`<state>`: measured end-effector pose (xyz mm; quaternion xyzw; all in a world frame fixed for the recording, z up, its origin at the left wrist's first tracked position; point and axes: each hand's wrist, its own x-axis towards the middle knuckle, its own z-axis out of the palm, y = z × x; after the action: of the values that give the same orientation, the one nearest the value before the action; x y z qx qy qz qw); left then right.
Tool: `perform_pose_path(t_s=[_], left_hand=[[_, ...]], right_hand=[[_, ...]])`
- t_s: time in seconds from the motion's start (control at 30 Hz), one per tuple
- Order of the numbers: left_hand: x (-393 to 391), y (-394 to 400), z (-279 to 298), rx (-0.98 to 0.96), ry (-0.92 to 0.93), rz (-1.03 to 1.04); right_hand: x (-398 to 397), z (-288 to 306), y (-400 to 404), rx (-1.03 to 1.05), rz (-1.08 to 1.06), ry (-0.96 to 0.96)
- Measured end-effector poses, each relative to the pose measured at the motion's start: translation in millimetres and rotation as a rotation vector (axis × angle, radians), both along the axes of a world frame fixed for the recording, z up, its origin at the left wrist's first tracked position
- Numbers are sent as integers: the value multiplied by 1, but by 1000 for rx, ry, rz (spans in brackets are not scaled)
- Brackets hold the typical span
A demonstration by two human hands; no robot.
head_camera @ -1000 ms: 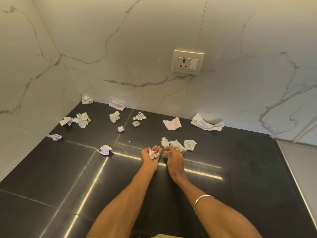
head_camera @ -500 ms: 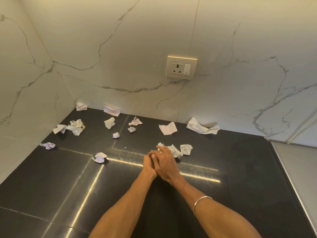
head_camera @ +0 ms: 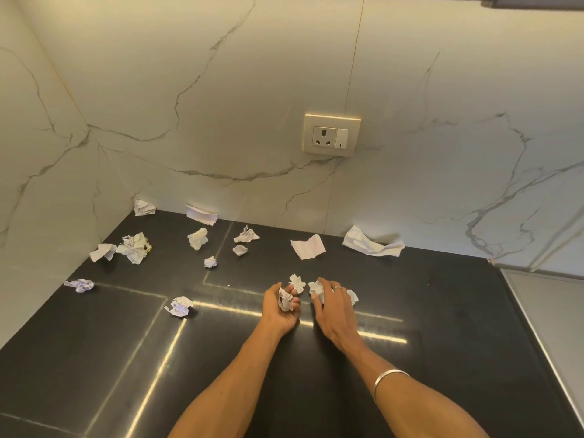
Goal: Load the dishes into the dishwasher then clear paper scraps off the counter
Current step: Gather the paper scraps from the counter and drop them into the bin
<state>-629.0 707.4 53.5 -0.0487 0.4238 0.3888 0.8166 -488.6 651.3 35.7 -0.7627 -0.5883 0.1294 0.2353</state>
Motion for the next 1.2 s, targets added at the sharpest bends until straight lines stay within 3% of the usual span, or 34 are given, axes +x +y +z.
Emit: perform_pose_path(t_s=[0.17,0.5,0.63,0.77,0.93,1.07,1.2], left_hand=[[1,-2,3,-2,-14,-19],[10,-1,5,5,137,-25],[19,-3,13,46,54,43],[19,-4,24,111,-34,98],[0,-7,15,103,47,25],[0,-10,12,77,158,-48],[7,-15,21,90,303,-111]], right_hand=[[-5,9,10,-58,-39,100],[-16,29,35,60,-331,712],[-35,50,44,91,-257,895],[-58,47,39,-35,-120,841],[-65,27,24,-85,21,455],[-68,9,12,-52,133,276],[-69,13,6,21,91,342]])
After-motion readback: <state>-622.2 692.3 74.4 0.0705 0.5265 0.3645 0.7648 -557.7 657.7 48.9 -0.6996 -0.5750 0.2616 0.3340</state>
